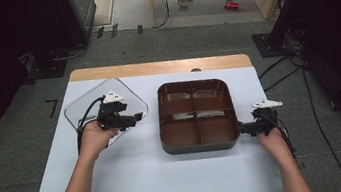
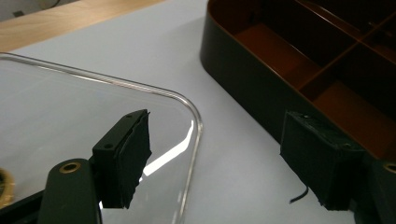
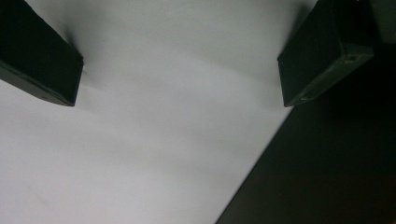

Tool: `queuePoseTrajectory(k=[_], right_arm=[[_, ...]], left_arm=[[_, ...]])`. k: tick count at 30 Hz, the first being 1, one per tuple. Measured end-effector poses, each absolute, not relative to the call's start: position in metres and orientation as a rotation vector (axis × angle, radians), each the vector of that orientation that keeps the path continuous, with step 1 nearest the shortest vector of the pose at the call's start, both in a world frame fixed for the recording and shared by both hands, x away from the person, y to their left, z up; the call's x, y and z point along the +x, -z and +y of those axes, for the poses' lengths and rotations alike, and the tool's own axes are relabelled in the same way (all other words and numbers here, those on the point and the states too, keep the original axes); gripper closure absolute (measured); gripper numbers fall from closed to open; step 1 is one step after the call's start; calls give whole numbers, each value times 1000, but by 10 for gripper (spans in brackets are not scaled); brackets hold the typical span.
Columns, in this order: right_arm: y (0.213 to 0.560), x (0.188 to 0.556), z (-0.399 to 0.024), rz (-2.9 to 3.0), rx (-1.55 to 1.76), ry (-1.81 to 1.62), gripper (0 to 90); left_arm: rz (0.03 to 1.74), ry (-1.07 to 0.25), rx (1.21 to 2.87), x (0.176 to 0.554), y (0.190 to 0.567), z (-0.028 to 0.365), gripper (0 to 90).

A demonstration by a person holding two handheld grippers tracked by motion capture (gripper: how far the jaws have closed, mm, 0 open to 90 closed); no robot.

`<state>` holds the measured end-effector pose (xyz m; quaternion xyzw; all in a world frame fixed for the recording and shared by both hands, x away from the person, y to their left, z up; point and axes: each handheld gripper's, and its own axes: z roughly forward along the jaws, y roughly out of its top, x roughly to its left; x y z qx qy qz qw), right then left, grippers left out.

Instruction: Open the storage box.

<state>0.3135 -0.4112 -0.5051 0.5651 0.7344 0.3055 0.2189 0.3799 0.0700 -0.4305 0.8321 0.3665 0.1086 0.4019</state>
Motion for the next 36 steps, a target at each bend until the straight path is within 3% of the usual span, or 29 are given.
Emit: queuePoseTrajectory(k=[27, 36], right_arm=[[505, 314, -411, 2033, 1565, -845, 0], [505, 313, -411, 2032, 1565, -845, 0]], left_arm=[[801, -144, 2311, 338, 480, 35, 226], [772, -239, 2316, 328, 489, 29, 177]])
